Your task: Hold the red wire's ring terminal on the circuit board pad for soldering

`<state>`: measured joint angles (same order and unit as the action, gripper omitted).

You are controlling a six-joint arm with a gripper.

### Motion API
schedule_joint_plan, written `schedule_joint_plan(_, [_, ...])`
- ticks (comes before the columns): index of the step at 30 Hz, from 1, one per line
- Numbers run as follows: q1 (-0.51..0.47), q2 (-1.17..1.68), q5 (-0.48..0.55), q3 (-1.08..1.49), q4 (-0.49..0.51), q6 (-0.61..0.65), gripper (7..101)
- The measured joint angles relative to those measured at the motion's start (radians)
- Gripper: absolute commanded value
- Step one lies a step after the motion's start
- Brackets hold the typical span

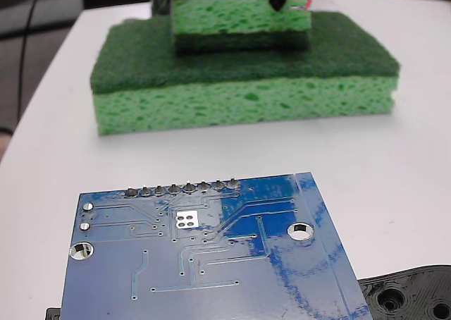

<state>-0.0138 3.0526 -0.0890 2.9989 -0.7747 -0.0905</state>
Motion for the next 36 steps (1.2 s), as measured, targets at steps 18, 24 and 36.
schedule_joint_plan(18, [-0.005,0.0,0.002,0.0,0.0,-0.002,100.3])
schedule_joint_plan(24, [-0.005,0.0,0.002,0.0,0.0,-0.006,100.3])
schedule_joint_plan(36, [-0.057,0.0,0.017,-0.044,-0.008,-0.003,100.3])
